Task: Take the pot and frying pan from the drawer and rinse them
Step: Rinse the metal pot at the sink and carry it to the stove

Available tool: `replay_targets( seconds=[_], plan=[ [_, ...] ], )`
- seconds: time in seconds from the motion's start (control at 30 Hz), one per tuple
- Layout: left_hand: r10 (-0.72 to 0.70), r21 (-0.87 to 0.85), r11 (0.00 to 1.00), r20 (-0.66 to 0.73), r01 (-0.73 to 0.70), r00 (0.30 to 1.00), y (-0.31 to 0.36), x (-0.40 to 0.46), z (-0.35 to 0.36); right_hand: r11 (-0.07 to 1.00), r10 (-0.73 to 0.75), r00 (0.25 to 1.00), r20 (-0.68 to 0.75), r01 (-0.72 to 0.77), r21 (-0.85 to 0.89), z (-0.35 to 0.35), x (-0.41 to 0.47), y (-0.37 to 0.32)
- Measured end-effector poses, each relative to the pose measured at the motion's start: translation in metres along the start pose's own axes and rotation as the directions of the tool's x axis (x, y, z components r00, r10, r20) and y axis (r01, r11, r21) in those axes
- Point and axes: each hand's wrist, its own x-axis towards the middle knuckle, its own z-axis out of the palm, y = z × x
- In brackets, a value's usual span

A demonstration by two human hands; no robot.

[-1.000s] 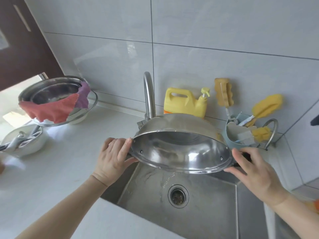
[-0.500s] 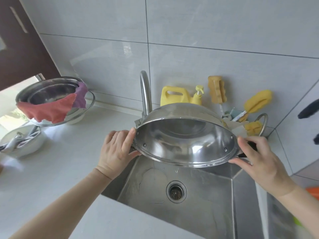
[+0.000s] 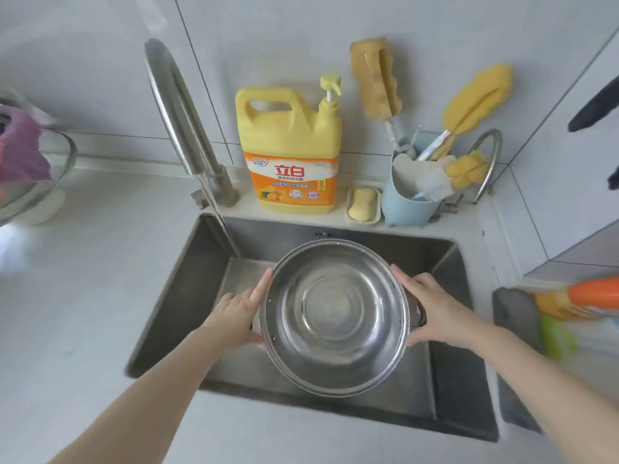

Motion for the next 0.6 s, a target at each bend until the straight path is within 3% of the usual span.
replay_targets(
  seconds=[0.3,0.6],
  plan=[
    [-0.015,-0.069,0.997,0.307,0.038,0.952,-0.015,0.052,0.043,0.977,0.149,0.979,0.139,-0.167,0.13,0.061,0.041,0.055],
    [-0.033,-0.09,0.993,0.369,0.071,0.929,-0.017,0.081,0.069,0.955,0.224,0.953,0.202,-0.256,0.151,0.086,0.07,0.093]
  ],
)
